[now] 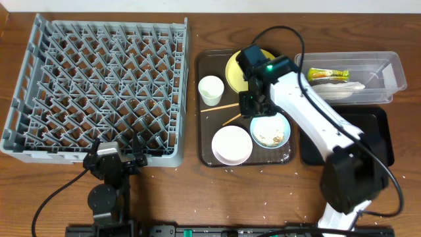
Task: Sort waste into correct bins and load items into the dishwasher
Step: 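Grasp the light-blue bowl rim with the right gripper, then tip the light-blue bowl over the black tray to dump scraps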
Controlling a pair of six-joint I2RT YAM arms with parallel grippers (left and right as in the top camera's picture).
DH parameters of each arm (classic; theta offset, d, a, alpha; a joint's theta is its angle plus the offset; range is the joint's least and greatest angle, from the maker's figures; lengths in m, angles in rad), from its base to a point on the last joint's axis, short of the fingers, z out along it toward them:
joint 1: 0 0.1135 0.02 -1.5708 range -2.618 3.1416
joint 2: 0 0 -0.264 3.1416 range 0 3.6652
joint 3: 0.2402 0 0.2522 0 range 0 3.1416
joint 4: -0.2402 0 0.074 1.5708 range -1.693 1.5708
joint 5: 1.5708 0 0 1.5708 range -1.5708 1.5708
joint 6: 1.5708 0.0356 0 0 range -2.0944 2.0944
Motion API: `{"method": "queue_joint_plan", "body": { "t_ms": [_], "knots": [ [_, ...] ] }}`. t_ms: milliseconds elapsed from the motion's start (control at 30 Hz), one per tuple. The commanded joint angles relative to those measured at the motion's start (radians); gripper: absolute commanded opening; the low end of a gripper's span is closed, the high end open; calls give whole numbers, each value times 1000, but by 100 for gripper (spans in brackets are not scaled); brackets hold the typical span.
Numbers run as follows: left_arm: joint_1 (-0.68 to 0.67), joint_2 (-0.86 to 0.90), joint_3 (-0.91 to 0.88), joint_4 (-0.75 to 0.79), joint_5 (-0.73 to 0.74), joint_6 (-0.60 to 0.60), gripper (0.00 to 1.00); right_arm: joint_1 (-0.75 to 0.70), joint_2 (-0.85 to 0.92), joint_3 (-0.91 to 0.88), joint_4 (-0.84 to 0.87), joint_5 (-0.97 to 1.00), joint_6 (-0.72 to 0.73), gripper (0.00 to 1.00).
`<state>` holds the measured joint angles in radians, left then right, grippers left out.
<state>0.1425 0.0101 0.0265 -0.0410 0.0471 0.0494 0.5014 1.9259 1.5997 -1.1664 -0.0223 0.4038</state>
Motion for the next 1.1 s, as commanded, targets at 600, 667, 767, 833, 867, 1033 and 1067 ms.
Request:
{"method": "queue_joint_plan", "body": {
  "t_ms": [600, 667, 767, 833, 867, 1033, 1067],
  "knots": [
    [5, -6, -23, -25, -5, -1, 95, 30, 187, -47, -27, 56, 122, 5],
    [5, -6, -23, -25, -5, -1, 95, 30, 187, -51, -27, 58, 123, 1],
    [5, -6, -23, -25, -5, -1, 95, 30, 187, -52, -30, 76, 123, 3],
    [5, -6, -23, -25, -5, -1, 95, 30, 187, -52, -30, 79, 122, 4],
    [5, -6, -23, -25, -5, -1, 95, 30, 187, -52, -30, 79, 122, 5],
    [5, -6, -23, -25, -5, -1, 95, 30, 185, -51, -30, 76, 99, 1],
    [5, -6, -23, -25, -6, -1, 95, 30, 180, -51, -29, 69, 87, 1]
  ]
}}
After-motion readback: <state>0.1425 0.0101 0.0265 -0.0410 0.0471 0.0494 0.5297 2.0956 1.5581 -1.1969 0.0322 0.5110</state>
